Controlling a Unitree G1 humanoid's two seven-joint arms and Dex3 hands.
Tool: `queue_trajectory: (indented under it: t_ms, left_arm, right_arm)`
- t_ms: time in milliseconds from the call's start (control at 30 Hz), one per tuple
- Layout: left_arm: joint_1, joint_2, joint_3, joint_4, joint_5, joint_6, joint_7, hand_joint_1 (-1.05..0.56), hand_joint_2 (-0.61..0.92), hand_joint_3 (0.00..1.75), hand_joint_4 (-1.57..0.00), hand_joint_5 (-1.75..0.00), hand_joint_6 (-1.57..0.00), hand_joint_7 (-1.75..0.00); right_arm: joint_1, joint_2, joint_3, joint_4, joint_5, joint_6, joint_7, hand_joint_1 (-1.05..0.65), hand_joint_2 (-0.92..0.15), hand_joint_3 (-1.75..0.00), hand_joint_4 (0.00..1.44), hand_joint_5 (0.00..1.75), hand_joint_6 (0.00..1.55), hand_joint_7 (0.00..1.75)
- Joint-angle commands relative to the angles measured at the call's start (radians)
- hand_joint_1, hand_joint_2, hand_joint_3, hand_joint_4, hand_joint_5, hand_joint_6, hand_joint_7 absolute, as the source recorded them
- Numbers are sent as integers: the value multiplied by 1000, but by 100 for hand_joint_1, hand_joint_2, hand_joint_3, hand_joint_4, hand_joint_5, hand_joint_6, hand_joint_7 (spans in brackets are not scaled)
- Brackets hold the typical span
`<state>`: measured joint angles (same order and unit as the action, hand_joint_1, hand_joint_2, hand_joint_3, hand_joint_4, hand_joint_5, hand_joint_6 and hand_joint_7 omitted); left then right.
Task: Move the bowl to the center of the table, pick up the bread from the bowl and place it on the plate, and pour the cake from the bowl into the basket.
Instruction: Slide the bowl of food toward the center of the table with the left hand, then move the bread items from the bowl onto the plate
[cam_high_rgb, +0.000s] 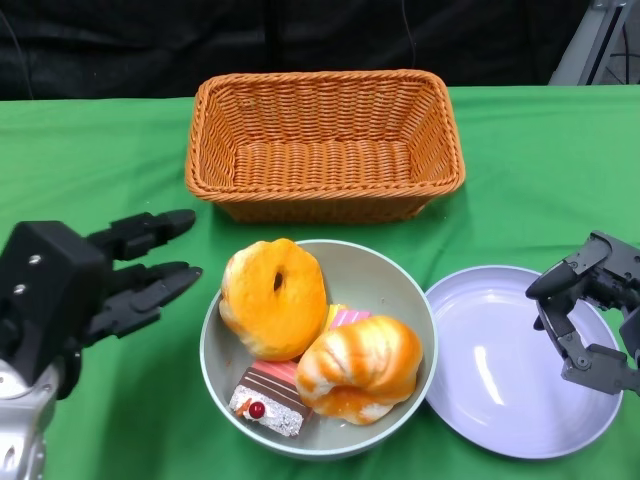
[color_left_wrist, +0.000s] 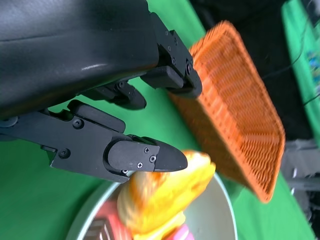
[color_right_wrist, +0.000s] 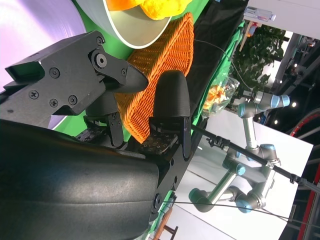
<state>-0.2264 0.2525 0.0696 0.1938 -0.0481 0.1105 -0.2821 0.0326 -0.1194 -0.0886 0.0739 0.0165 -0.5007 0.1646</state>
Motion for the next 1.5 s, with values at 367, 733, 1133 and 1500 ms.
queue_trajectory:
  t_ms: [367,733,1133,1500]
  left_arm:
    - [-113,-27,150,460,-166,-664,-120,-15,92,33,-91,-92,-112,-35]
    - [-183,-17,184,611,-167,-753,-118,-13,92,38,-76,-133,-102,-63]
    - [-209,-14,169,693,-116,-823,-101,-11,92,38,-77,-133,-94,-78]
    - [-218,-12,157,739,-92,-876,-87,-10,92,36,-81,-126,-91,-82]
  right_arm:
    - [90,-97,46,-266,45,194,145,-38,-91,-9,48,110,37,85]
    - [164,-148,110,-573,20,426,187,-49,-92,-2,28,63,28,44]
    - [91,-202,194,-769,-50,605,221,-58,-92,-3,26,72,29,46]
    - [-133,-213,355,-603,-345,741,212,-64,-92,-6,53,43,51,12]
